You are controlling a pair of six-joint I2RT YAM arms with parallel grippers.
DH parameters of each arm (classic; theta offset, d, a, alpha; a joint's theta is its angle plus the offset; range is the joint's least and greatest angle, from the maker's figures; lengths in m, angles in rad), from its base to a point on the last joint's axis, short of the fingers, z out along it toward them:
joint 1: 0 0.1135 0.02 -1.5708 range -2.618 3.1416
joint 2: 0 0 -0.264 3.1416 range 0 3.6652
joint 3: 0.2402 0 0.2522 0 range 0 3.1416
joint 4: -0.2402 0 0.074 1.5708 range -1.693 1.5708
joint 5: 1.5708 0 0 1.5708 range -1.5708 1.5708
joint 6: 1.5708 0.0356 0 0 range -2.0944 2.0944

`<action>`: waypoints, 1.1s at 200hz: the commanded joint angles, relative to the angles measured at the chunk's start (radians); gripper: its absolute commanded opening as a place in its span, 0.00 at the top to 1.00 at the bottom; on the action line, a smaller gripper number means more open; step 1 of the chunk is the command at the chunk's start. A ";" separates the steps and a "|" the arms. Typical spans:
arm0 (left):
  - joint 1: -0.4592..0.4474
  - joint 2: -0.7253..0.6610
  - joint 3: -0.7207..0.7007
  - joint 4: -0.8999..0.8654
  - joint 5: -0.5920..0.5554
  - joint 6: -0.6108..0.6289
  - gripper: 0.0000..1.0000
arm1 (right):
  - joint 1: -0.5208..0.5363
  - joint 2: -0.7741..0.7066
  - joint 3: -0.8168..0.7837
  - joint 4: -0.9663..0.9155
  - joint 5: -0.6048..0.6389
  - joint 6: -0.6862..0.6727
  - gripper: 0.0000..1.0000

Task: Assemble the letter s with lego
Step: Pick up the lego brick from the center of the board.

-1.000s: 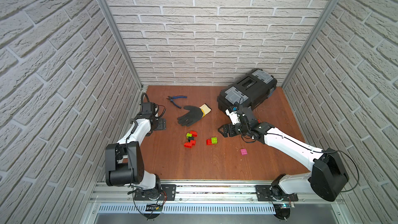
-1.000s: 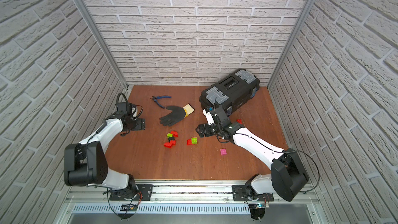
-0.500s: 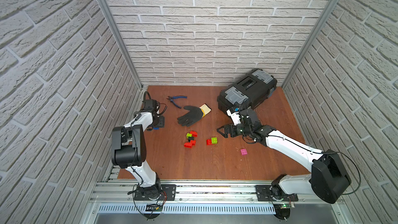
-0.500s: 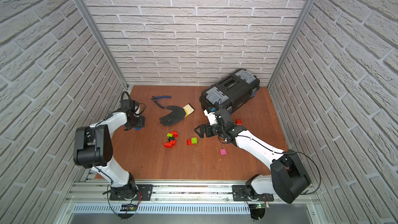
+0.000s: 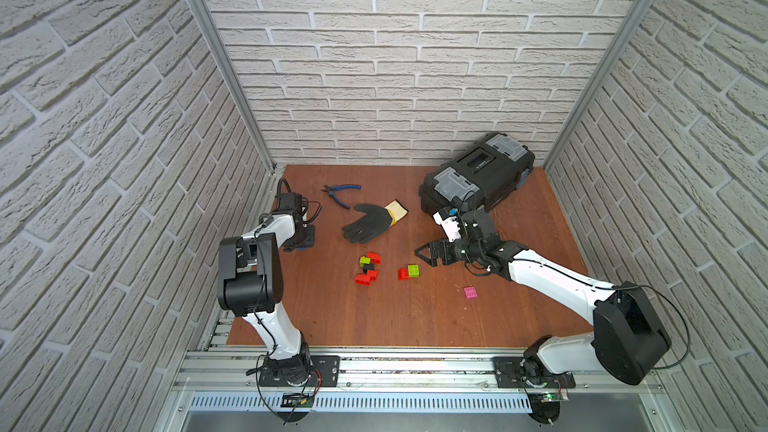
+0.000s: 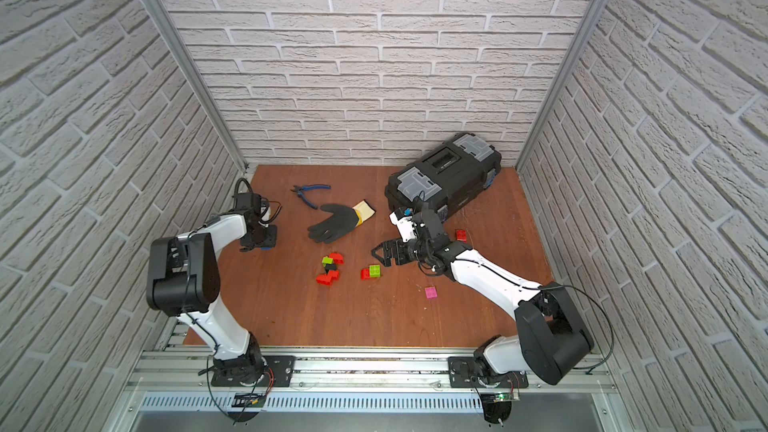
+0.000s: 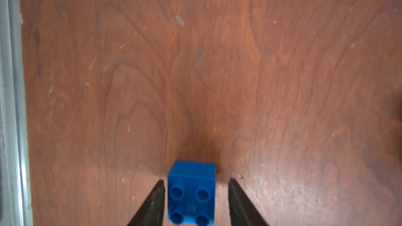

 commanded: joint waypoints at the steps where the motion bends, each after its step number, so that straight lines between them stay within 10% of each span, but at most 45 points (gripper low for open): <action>1: 0.014 0.018 0.022 -0.003 0.007 0.007 0.54 | -0.006 0.013 -0.007 0.044 -0.022 0.009 0.00; 130: 0.012 -0.009 0.049 -0.075 0.060 -0.020 0.71 | -0.017 0.031 0.002 0.027 -0.026 0.005 0.00; 220: -0.192 -0.283 0.046 -0.274 0.076 -0.241 0.70 | -0.044 0.027 0.002 -0.033 -0.014 -0.001 0.00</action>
